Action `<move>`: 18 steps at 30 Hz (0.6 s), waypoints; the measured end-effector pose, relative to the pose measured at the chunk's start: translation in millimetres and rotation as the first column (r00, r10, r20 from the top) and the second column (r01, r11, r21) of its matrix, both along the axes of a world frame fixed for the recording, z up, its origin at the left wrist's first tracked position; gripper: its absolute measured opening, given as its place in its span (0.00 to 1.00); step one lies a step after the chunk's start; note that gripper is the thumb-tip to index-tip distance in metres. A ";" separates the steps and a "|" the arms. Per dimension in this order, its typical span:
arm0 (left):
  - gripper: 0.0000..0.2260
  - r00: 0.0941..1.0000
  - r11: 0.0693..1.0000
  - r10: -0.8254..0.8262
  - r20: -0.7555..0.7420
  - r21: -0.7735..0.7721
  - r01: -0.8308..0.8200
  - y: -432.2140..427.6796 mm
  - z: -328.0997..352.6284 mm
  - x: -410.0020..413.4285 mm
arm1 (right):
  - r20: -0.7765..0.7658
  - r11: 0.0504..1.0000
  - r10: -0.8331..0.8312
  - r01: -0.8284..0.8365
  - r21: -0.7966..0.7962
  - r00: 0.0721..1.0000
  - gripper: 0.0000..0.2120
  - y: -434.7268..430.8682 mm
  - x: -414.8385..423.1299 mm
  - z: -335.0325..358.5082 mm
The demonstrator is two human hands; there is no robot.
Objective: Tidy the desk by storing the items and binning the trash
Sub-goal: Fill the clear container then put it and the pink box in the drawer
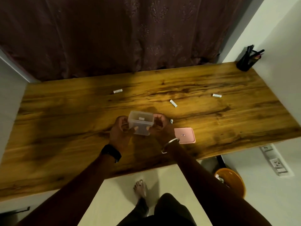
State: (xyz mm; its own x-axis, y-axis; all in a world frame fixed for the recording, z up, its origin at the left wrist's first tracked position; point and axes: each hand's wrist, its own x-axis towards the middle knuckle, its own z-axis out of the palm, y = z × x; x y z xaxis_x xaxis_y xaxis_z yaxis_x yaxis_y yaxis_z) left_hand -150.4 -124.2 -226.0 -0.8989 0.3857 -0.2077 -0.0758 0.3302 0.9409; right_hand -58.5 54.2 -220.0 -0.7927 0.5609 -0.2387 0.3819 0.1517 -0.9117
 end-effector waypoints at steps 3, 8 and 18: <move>0.34 0.998 0.997 -0.061 0.019 0.048 0.060 -3.5 -2.6 0.8 | -0.060 0.992 0.099 -0.094 0.082 0.993 0.29 3.9 3.9 -3.4; 0.32 0.964 0.975 -0.190 -0.187 -0.153 0.163 -6.8 -21.7 -4.5 | -0.101 0.965 0.192 -0.169 0.201 0.976 0.27 4.5 -0.5 -9.5; 0.23 0.934 0.976 -0.036 -0.356 -0.211 -0.043 -18.7 -10.8 -35.2 | -0.157 0.938 0.124 -0.064 0.339 0.980 0.18 47.4 -37.1 3.7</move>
